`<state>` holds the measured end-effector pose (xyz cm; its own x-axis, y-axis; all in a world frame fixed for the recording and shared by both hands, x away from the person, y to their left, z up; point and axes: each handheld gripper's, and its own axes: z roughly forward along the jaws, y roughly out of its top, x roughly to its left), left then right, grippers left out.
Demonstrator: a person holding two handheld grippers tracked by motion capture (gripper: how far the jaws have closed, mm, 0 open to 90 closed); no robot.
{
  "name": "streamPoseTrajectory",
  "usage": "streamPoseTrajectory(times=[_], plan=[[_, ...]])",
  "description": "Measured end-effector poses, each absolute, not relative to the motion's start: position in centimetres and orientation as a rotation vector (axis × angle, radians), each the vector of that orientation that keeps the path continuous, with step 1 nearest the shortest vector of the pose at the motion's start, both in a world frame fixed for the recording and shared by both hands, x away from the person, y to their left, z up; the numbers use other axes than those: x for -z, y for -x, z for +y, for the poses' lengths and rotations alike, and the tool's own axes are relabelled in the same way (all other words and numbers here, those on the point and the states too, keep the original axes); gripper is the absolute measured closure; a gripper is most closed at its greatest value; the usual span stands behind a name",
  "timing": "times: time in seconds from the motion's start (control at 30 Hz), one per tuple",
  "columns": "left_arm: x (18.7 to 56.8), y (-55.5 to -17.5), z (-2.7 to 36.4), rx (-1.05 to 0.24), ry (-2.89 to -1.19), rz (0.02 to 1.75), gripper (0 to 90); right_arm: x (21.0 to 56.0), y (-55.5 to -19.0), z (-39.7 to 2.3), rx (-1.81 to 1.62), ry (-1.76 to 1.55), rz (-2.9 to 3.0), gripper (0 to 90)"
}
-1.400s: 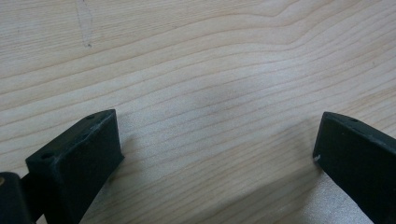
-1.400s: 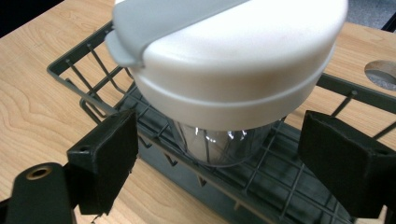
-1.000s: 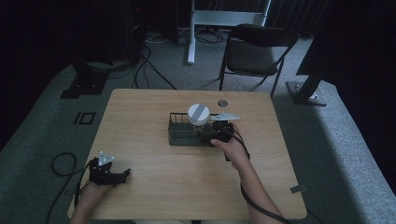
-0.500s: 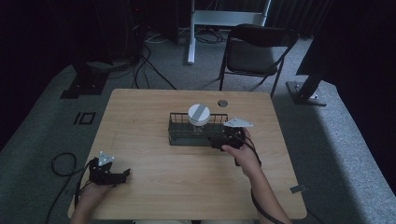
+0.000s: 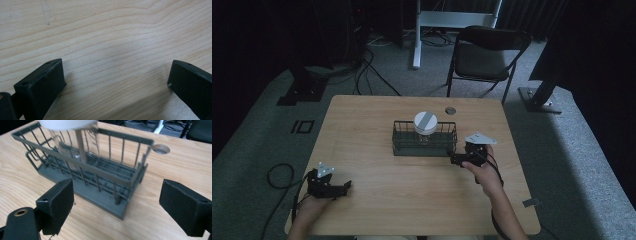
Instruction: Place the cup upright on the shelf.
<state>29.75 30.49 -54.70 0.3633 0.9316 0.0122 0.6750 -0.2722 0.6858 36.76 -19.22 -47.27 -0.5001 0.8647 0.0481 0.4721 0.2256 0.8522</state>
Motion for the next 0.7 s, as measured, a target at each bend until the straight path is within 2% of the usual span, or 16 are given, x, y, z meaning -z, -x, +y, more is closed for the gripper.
streamPoseTrajectory(times=[0.7], plan=[[54.7,-29.8,30.5,-0.565,-2.039,1.386,1.2,51.3,-35.4,-22.9,-1.111,-1.347,2.06,12.3]])
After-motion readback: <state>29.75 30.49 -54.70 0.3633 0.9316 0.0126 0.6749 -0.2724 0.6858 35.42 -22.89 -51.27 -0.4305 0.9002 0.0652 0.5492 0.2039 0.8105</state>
